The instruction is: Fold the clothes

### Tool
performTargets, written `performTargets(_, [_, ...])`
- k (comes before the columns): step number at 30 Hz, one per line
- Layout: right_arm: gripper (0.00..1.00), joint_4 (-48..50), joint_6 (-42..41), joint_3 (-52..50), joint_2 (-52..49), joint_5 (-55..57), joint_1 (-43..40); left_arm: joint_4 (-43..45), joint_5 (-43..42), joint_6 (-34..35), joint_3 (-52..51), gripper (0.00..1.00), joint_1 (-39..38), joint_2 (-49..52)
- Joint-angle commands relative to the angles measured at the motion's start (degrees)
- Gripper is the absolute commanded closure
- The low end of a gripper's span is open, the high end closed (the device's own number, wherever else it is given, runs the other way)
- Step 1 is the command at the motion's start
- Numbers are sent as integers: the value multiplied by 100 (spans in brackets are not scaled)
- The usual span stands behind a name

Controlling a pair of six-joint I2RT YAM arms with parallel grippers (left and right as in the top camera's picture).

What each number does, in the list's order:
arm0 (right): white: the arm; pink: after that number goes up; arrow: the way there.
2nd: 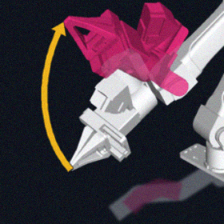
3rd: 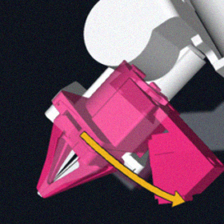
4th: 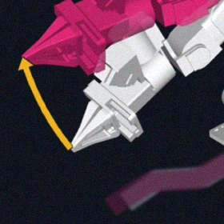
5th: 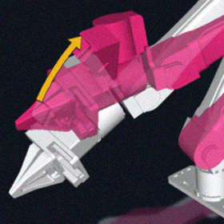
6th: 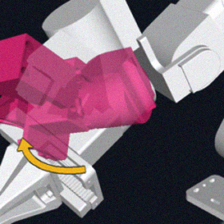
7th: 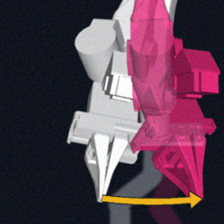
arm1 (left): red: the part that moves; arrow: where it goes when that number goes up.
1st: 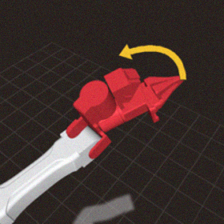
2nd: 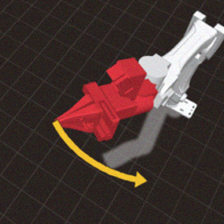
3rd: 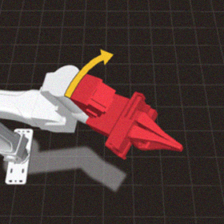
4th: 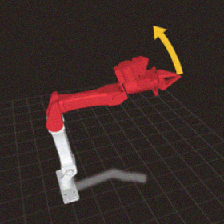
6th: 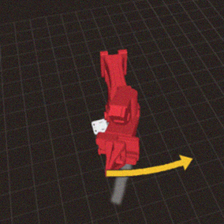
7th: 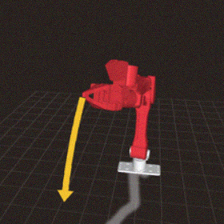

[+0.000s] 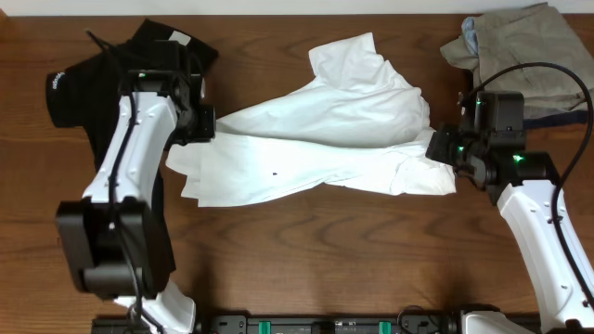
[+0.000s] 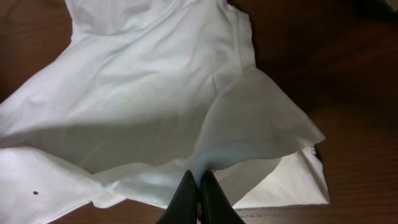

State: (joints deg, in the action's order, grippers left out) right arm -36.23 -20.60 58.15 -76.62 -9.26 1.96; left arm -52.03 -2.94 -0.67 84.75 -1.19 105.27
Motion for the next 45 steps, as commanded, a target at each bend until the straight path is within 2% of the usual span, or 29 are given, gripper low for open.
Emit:
performTargets(1, [99, 31, 120, 109, 55, 2, -50, 269, 44, -107, -79, 58, 17, 278])
performTargets(4, [99, 17, 129, 109, 55, 2, -50, 450, 44, -96, -81, 54, 17, 367])
performTargets(8, [99, 20, 140, 109, 55, 4, -50, 452, 44, -96, -81, 57, 17, 437])
performTargets(11, [99, 46, 138, 109, 55, 20, -50, 435, 44, -94, -79, 71, 17, 435])
performTargets(17, [99, 59, 140, 109, 55, 24, -50, 337, 42, -74, -72, 81, 17, 422])
performTargets(21, [99, 72, 140, 109, 55, 22, -50, 197, 44, -74, -61, 94, 17, 358])
performTargets(31, [99, 85, 140, 109, 55, 22, -50, -195, 48, 472, 57, 94, 20, -345])
performTargets(36, [99, 81, 140, 109, 55, 22, -50, -608, 48, 1010, 57, 94, 17, -938])
performTargets(42, [99, -52, 138, 111, 81, -55, -50, -1460, 98, 1102, 57, 94, 20, -1305])
performTargets(45, [99, -306, 133, 118, 223, -173, -50, -1996, 426, 1447, 57, 94, 20, -1414])
